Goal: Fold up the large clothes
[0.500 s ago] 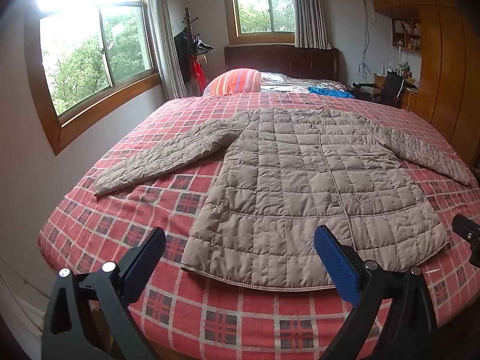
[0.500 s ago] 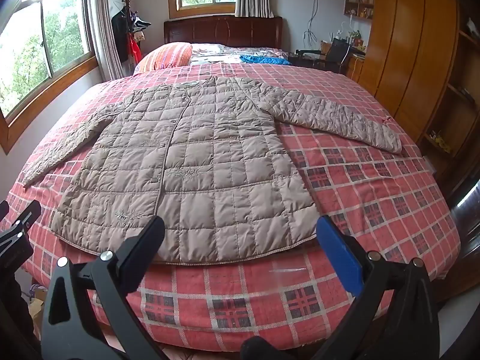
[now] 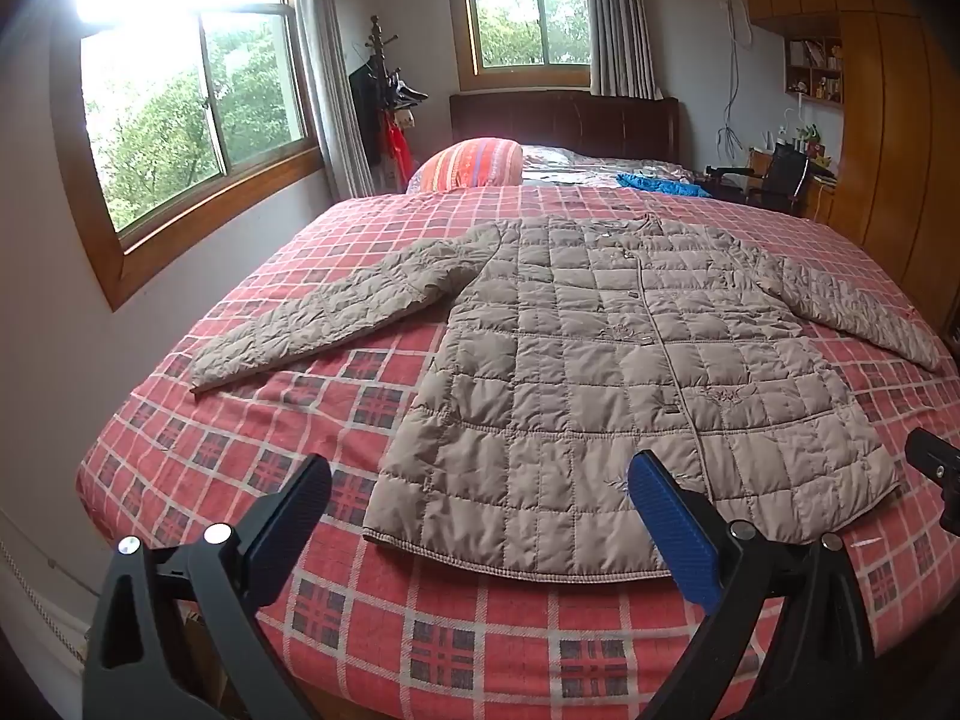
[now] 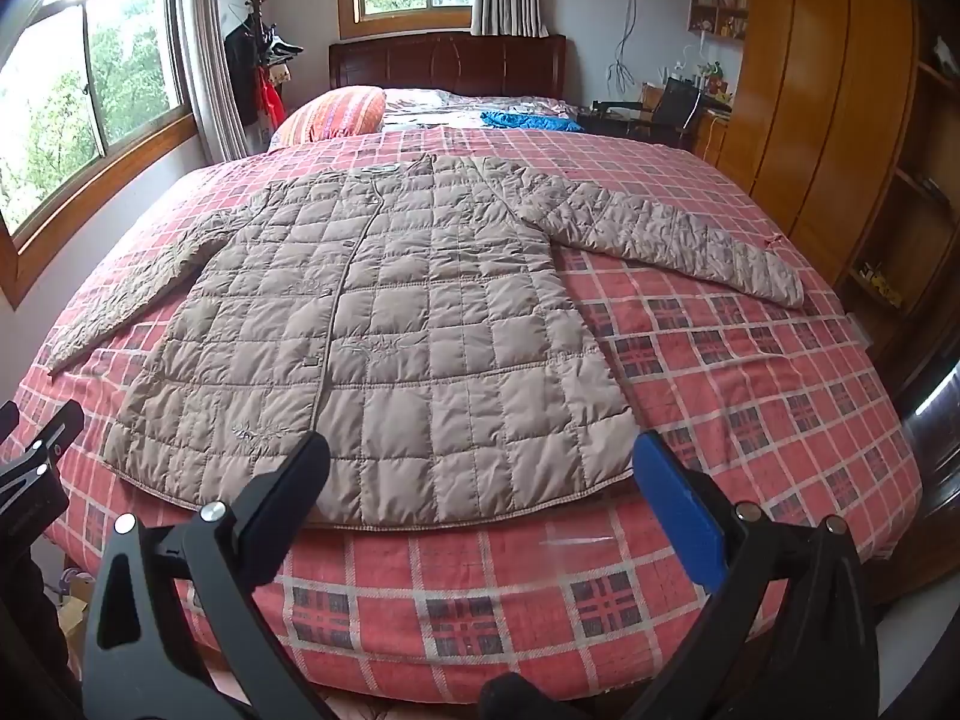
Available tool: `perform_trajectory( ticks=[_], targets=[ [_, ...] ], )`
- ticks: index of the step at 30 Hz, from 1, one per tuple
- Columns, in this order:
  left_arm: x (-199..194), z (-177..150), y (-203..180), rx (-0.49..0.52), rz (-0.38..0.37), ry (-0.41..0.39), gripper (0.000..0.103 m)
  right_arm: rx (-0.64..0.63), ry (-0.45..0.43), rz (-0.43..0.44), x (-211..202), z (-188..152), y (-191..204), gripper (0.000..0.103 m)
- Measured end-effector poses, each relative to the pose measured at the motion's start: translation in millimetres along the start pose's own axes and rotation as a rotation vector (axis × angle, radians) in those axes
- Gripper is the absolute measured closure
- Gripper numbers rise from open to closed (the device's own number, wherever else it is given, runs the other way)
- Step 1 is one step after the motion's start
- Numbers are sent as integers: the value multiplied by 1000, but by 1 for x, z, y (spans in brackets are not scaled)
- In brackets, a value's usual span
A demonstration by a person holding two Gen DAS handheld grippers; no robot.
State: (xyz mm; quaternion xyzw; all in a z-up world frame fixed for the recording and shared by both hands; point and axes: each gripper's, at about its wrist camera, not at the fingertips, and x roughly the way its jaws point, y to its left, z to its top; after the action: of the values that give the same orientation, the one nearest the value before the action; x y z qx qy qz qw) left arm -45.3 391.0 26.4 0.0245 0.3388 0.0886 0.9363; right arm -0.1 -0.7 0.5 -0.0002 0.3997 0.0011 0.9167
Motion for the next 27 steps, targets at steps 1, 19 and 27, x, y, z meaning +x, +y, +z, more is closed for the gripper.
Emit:
perform_trajectory(
  ticks=[1,19,27],
  targets=[
    [0,0,0,0,0,0,4,0,0,1,0,0,0,3],
    [0,0,0,0,1,-1,4,0,-3,2,-5,2,4,3],
    [0,0,0,1,1,-1,4,1,-4,2,-5,2,4,3]
  ],
)
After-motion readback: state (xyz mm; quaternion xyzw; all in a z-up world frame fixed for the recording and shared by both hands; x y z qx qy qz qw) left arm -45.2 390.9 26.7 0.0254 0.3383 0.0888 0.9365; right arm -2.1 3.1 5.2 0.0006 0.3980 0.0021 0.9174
